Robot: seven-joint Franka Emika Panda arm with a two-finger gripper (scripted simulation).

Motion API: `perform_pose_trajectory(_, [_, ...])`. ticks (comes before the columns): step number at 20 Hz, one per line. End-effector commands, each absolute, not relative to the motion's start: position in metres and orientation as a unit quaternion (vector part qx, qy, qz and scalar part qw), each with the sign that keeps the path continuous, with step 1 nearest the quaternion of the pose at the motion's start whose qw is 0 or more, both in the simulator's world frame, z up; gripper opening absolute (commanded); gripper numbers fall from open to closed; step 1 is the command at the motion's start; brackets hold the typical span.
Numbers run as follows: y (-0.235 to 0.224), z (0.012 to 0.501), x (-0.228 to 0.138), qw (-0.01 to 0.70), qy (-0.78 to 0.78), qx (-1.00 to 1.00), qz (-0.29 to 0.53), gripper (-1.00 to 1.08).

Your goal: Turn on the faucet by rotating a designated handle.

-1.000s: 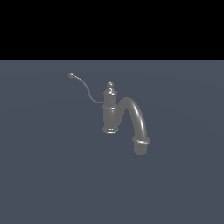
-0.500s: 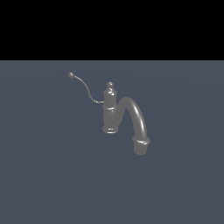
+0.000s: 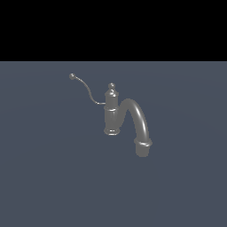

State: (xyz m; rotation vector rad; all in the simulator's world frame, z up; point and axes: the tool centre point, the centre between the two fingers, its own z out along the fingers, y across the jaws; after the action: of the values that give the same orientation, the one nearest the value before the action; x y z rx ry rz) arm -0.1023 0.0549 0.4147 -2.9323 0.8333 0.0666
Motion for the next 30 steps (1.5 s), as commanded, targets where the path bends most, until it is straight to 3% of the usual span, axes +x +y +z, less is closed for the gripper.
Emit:
perform_pose_trajectory(1, [0.060,0.404,-0.090,0.045,0.302,-0.952,0.024,-1.00])
perform_pose_trajectory(30, [0.124,0.261,0.016,0.005,0.585,-0.811,0.007,-1.00])
